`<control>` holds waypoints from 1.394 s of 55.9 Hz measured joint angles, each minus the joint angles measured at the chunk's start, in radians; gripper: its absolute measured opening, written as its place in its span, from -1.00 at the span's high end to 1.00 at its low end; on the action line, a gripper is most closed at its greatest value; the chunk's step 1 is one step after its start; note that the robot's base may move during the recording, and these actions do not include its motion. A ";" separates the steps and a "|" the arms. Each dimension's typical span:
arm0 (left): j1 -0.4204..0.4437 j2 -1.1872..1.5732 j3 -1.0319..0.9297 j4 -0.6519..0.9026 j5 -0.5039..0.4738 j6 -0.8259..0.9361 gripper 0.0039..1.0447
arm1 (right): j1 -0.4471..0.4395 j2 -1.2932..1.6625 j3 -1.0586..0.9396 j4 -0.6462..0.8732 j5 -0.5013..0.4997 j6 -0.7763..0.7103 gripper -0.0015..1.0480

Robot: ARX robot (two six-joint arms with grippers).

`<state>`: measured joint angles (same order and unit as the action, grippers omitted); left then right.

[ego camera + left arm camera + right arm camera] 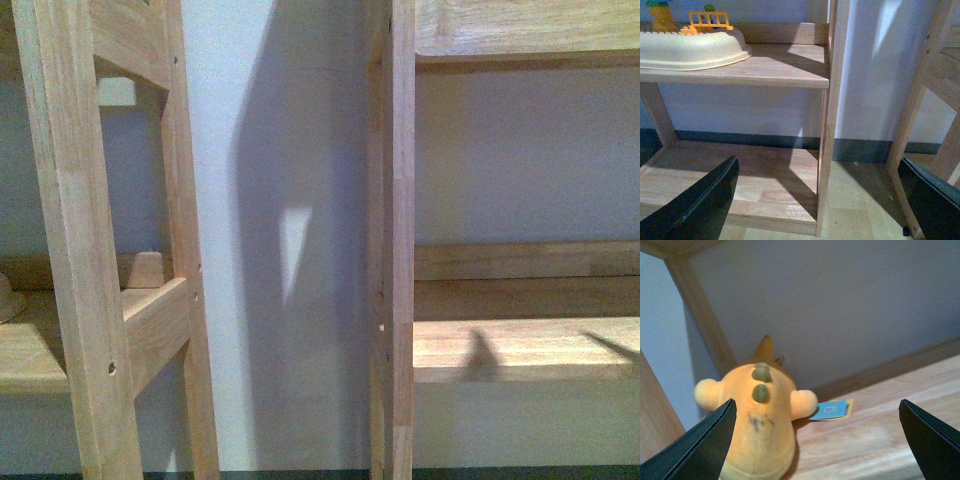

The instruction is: Put away toys

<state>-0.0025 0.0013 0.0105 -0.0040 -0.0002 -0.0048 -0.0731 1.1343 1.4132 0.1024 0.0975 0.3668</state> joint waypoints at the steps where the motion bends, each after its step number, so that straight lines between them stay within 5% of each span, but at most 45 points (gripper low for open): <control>1: 0.000 0.000 0.000 0.000 0.000 0.000 -0.88 | -0.014 -0.032 -0.033 0.000 -0.001 0.002 -0.87; 20: 0.000 0.000 0.000 0.000 0.000 0.000 -0.88 | -0.264 -0.567 -0.558 -0.049 -0.179 0.108 -0.87; 34: 0.000 0.000 0.000 0.000 0.000 0.000 -0.88 | 0.039 -0.801 -0.945 0.023 0.062 0.008 -0.87; 43: 0.000 0.000 0.000 0.000 0.000 0.000 -0.88 | 0.180 -0.876 -1.095 0.090 0.128 -0.068 -0.87; 71: 0.000 0.000 0.000 0.000 0.000 0.000 -0.88 | 0.216 -0.947 -1.199 0.014 0.163 -0.124 -0.87; 78: 0.000 0.000 0.000 0.000 0.000 0.000 -0.88 | 0.087 -0.960 -1.196 -0.151 -0.081 -0.292 -0.41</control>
<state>-0.0025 0.0013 0.0105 -0.0040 -0.0006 -0.0048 0.0143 0.1745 0.2176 -0.0483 0.0162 0.0746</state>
